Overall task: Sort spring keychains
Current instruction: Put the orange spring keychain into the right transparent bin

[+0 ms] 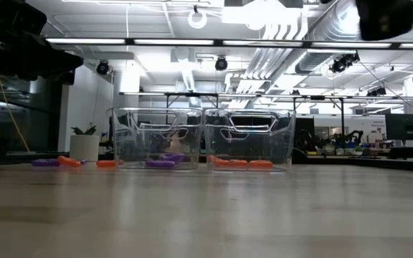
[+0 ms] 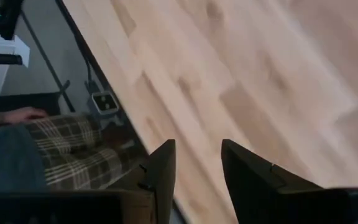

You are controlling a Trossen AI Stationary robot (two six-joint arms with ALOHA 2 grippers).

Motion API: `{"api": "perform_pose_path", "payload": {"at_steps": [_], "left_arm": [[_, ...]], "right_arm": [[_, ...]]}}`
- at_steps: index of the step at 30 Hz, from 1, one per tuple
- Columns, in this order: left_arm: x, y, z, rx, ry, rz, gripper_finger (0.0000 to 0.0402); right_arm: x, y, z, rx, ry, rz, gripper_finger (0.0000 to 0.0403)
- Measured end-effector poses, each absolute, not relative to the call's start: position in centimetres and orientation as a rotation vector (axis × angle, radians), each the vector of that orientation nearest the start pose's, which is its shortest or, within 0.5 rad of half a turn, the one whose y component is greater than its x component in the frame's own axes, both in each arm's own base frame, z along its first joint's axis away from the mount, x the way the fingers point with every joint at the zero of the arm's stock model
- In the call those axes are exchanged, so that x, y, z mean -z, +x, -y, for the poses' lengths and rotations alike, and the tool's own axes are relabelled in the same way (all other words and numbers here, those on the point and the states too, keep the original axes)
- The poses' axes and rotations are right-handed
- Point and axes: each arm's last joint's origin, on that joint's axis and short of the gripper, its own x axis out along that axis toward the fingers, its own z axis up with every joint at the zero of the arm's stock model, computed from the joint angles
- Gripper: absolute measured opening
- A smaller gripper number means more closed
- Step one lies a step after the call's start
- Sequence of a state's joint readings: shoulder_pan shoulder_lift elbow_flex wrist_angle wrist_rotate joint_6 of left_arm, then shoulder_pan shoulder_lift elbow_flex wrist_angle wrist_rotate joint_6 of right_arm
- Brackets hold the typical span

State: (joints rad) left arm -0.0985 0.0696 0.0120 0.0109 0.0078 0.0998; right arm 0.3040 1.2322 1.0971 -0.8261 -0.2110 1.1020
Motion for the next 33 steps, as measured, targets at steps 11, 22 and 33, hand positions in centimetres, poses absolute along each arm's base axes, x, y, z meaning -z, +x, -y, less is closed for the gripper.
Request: {"api": "perform_pose_path", "payload": {"at_steps": [11, 22, 33], "left_arm": [[-16.3, 10.1, 1.0, 0.108, 0.102, -0.041, 0.0001], [-16.3, 10.1, 1.0, 0.108, 0.102, -0.041, 0.0001], [-16.3, 10.1, 1.0, 0.108, 0.102, -0.041, 0.0001]], "right_arm": [[-25.7, 19.6, -14.0, 0.223, 1.28, -1.29, 0.0124], [-21.3, 15.7, -17.5, 0.343, 1.474, -1.452, 0.0124], [-18.4, 14.7, -17.3, 0.43, 1.334, -1.429, 0.0124]]}}
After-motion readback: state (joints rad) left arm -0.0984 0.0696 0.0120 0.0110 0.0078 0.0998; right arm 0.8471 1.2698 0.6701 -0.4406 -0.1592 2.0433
